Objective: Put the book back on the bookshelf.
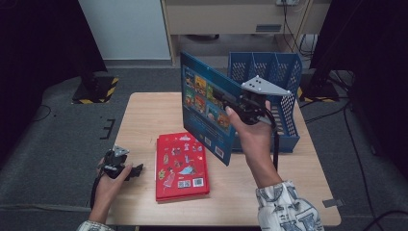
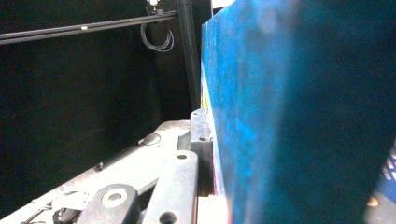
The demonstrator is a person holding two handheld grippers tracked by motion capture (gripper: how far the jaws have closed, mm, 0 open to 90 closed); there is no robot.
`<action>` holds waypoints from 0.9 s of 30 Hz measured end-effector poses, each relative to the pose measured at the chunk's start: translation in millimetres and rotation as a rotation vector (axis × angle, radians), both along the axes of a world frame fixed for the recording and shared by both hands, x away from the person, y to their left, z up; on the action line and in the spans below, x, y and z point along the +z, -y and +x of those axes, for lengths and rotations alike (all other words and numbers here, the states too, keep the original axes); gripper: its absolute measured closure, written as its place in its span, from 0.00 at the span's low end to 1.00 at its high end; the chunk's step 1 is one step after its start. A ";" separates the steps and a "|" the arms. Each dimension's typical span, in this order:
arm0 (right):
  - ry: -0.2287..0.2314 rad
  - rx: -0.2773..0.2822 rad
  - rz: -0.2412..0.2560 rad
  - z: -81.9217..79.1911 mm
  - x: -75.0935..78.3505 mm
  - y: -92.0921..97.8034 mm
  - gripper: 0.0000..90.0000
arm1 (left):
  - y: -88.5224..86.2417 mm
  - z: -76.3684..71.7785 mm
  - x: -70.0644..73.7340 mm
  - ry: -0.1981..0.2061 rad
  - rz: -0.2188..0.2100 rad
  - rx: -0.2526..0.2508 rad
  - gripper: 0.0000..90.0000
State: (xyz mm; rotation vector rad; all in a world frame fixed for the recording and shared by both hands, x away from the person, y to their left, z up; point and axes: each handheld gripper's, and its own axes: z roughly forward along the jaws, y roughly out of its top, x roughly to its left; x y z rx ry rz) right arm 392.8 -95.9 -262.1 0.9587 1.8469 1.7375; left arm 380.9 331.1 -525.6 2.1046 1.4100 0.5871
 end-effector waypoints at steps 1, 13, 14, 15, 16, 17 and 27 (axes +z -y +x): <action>0.001 -0.002 0.001 -0.2 0.4 1.4 0.92 | -0.1 0.0 -0.2 -0.002 0.001 0.000 0.05; 0.004 -0.058 0.002 -1.7 7.1 18.7 0.92 | -0.1 0.3 -1.7 -0.010 -0.007 0.001 0.04; 0.004 -0.062 0.001 -1.7 7.4 19.9 0.92 | -0.2 0.3 -1.8 -0.010 -0.009 0.001 0.04; 0.003 -0.066 -0.001 -1.7 7.5 21.1 0.92 | -0.2 0.2 -1.9 -0.011 -0.011 0.002 0.04; 0.003 -0.071 -0.002 -1.5 7.5 22.7 0.92 | -0.1 0.2 -2.1 -0.009 -0.014 0.005 0.04; 0.002 -0.074 -0.004 -1.6 7.6 24.2 0.92 | -0.2 0.1 -2.3 -0.009 -0.016 0.006 0.04; -0.001 -0.105 -0.011 -3.4 7.1 39.1 0.92 | -0.4 0.0 -2.7 -0.011 -0.024 0.006 0.04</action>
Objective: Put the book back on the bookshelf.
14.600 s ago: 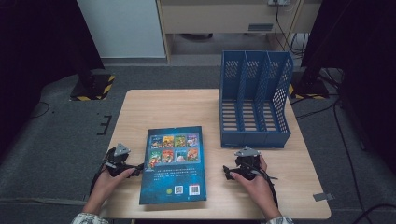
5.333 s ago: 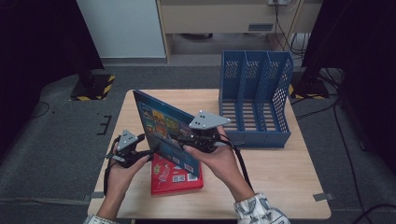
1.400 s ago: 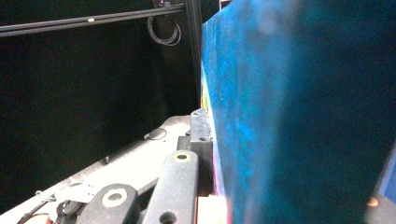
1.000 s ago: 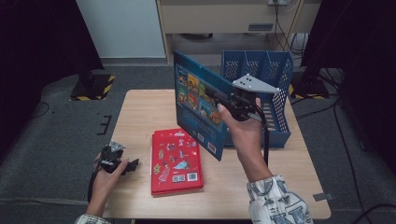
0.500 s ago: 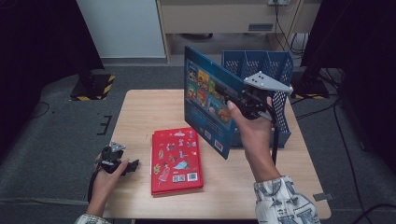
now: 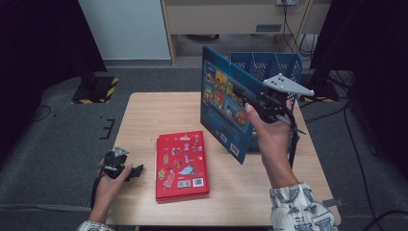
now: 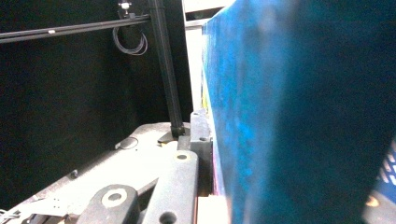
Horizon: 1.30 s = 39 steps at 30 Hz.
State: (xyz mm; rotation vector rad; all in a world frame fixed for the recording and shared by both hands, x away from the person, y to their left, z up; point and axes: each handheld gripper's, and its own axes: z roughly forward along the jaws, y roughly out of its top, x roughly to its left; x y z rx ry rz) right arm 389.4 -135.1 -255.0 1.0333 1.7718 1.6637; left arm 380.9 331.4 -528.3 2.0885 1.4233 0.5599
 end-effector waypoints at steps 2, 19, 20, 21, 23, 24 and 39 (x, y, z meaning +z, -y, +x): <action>0.000 -0.006 0.002 -0.2 -0.7 3.2 0.92 | 0.0 0.0 -0.1 -0.001 -0.002 0.001 0.04; -0.009 -0.044 -0.005 -2.1 -2.7 24.3 0.92 | -2.6 0.7 -1.4 -0.010 -0.020 0.009 0.02; -0.010 -0.044 -0.004 -2.1 -2.8 25.4 0.92 | -2.6 0.7 -1.5 -0.009 -0.020 0.009 0.02; -0.010 -0.046 -0.002 -2.0 -2.9 26.2 0.92 | -2.5 0.7 -1.6 -0.009 -0.021 0.008 0.02; -0.011 -0.051 -0.002 -1.8 -3.1 28.3 0.92 | -2.4 0.8 -1.8 -0.008 -0.021 0.009 0.02; -0.011 -0.052 -0.004 -1.8 -3.1 29.4 0.92 | -2.4 0.8 -1.8 -0.008 -0.021 0.008 0.02; -0.013 -0.098 -0.001 -4.8 -0.6 48.5 0.92 | -2.0 0.9 -1.7 -0.008 -0.022 0.009 0.02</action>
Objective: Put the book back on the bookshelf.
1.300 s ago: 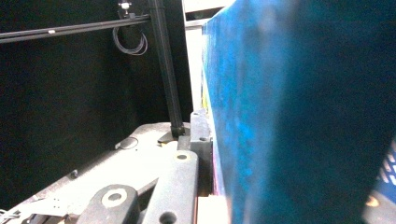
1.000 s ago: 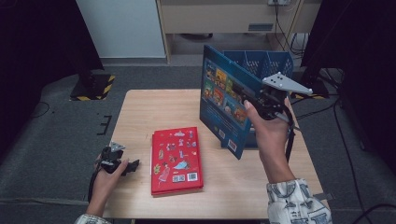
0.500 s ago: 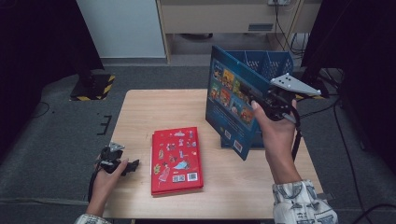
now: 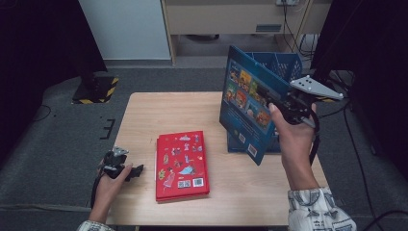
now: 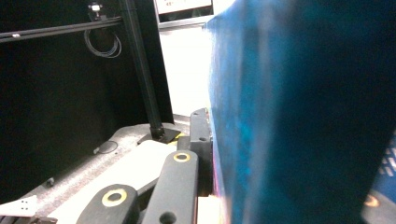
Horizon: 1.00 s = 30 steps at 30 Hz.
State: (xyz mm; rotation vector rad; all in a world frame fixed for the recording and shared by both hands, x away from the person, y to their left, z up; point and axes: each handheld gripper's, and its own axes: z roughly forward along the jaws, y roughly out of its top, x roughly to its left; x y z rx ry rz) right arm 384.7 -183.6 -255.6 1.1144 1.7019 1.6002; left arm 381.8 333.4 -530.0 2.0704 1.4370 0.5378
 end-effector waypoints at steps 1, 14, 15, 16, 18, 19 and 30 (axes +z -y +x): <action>0.001 -0.003 -0.003 0.2 -0.1 1.0 0.92 | 0.0 0.0 0.0 0.000 0.000 0.000 0.02; -0.006 -0.037 -0.004 4.1 1.9 8.7 0.92 | 0.7 0.0 -0.3 0.002 0.001 -0.004 0.02; -0.006 -0.042 -0.004 4.9 2.3 8.8 0.92 | 0.9 -0.1 -0.3 0.002 0.001 -0.005 0.02; -0.001 -0.046 -0.007 5.3 2.9 8.9 0.92 | 1.1 -0.1 -0.2 0.001 0.001 -0.007 0.02; 0.006 -0.054 -0.006 6.0 4.5 9.5 0.92 | 1.2 0.1 -0.3 0.001 0.001 -0.007 0.02; 0.006 -0.059 -0.004 6.3 5.6 10.0 0.92 | 1.2 0.1 -0.3 0.001 0.001 -0.007 0.02; 0.006 -0.111 -0.018 15.6 12.8 13.6 0.92 | 1.8 0.1 -0.3 0.002 -0.002 -0.007 0.02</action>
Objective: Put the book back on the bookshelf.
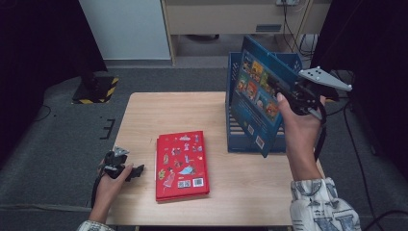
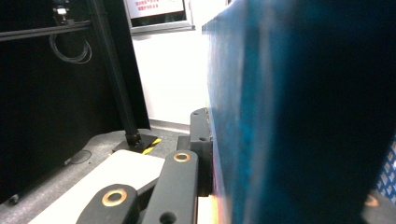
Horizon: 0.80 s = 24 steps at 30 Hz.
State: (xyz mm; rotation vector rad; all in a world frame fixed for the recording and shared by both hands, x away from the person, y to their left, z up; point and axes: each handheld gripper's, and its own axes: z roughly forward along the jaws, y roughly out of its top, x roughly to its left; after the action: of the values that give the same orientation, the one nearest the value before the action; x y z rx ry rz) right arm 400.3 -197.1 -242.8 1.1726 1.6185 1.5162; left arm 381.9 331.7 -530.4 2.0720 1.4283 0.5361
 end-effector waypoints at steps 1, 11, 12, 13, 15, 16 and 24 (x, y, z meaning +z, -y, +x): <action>0.000 -0.006 -0.004 1.9 0.3 -0.1 0.92 | 0.1 0.0 -0.1 0.000 -0.001 0.000 0.02; 0.014 -0.083 -0.022 28.4 2.8 -6.0 0.92 | 1.3 -0.4 -0.9 0.005 -0.005 -0.001 0.01; 0.016 -0.090 -0.021 31.4 3.0 -6.9 0.92 | 1.4 -0.2 -0.9 0.005 -0.005 -0.002 0.01; 0.015 -0.098 -0.019 34.0 3.2 -8.0 0.92 | 1.4 -0.1 -0.9 0.005 -0.006 -0.002 0.01; 0.020 -0.113 -0.020 39.4 3.1 -10.3 0.92 | 1.5 -0.2 -1.0 0.006 -0.006 -0.002 0.01; 0.021 -0.119 -0.020 42.1 2.8 -11.6 0.92 | 1.6 -0.3 -1.0 0.007 -0.006 -0.002 0.01; 0.008 -0.155 -0.025 64.2 -3.9 -17.8 0.92 | 2.1 -0.1 -1.2 0.008 -0.006 -0.003 0.01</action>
State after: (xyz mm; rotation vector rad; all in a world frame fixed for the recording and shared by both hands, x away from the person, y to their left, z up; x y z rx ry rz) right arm 464.4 -179.3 -246.7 1.2467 1.5003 1.3970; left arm 381.8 329.6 -531.6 2.0649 1.4201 0.5369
